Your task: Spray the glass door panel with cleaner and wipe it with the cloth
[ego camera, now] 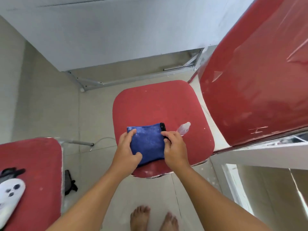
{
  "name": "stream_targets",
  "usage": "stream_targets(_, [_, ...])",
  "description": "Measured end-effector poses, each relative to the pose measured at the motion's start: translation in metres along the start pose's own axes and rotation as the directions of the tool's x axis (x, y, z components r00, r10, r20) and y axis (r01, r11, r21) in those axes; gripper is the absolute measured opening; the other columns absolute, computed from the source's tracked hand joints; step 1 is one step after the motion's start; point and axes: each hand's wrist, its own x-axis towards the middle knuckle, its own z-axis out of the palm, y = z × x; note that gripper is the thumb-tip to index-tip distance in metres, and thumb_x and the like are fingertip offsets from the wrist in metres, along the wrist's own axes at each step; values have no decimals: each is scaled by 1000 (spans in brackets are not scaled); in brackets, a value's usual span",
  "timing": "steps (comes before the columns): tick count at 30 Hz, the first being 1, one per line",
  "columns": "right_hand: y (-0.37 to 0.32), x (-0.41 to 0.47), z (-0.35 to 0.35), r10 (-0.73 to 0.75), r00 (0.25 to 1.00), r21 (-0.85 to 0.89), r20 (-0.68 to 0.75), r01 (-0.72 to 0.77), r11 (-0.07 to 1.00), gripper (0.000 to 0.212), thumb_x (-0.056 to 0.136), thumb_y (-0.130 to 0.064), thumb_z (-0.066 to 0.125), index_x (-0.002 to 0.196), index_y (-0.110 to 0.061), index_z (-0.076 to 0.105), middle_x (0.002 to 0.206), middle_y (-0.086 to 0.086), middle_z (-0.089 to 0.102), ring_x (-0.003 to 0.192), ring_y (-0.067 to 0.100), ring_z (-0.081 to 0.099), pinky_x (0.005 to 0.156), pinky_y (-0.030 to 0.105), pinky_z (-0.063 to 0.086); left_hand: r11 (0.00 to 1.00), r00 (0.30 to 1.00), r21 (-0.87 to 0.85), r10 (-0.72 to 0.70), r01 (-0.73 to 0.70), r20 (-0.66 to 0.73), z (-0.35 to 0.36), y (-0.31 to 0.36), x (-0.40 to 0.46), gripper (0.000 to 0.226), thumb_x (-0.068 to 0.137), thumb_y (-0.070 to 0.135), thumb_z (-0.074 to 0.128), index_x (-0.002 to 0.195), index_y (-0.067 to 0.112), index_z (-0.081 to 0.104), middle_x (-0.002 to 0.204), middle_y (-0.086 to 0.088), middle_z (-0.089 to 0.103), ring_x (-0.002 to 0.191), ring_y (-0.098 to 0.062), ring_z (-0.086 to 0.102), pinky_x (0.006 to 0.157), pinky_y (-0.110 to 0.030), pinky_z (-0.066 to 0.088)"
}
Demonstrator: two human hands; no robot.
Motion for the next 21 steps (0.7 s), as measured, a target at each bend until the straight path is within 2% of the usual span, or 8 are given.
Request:
stream_targets(3, [7,16,13,-23,997,-55,75,27,998,48,96,0,57,143,-9,55,134,2,48,116,9,46,96,0,25,998,999,65,-17,15,30,6,-10,16,90,76,-3,63,154,21,27,149,8,24,134,-6,32,92,0,27])
stream_targets(5, [12,22,21,-17,995,-100,102,27,995,58,95,-1,58,151,-12,46,134,2,44,117,11,45,102,12,31,988,999,152,-17,11,40,8,-14,21,94,77,0,64,157,21,19,152,5,19,137,-11,31,100,-15,32])
stream_targets(7, [19,23,27,-21,996,-173,89,36,984,57,94,-2,58,150,-11,47,132,4,47,117,18,47,106,29,40,951,1000,310,-12,9,8,9,-18,26,96,75,7,67,157,21,18,155,-1,16,140,-21,28,109,-29,31])
stream_targets(10, [27,23,33,-84,994,-349,74,104,931,55,94,-7,60,148,-8,48,127,12,52,113,30,51,95,45,49,820,992,560,-126,114,-16,9,-15,30,97,76,29,67,156,33,13,163,-5,-11,144,-30,10,115,-46,19])
stream_targets(13, [24,20,32,-77,988,-464,133,131,876,57,96,-12,58,151,-11,44,132,16,51,113,38,50,86,47,49,746,977,651,-212,140,33,10,-8,30,97,80,37,60,156,36,0,160,-6,-28,147,-29,-6,116,-50,11])
stream_targets(17, [11,13,13,-14,971,-465,240,128,876,63,101,-17,52,159,-17,28,145,9,39,128,32,40,101,44,44,720,968,669,-251,186,0,7,8,23,95,81,35,59,156,34,0,160,-9,-27,149,-31,-7,117,-50,11])
stream_targets(19, [2,3,-1,-13,982,-419,190,93,903,60,100,-16,52,157,-17,33,140,7,44,127,29,42,100,43,45,719,982,675,-186,166,-44,6,18,13,90,81,30,59,156,29,9,162,-11,-19,149,-32,-3,117,-49,12])
stream_targets(21, [-4,-8,-17,10,989,-399,146,49,916,46,100,-16,51,146,-17,48,130,5,52,119,30,47,93,42,46,739,994,665,-97,110,-57,6,30,3,80,82,25,59,153,26,23,165,-11,-3,149,-30,3,117,-47,14])
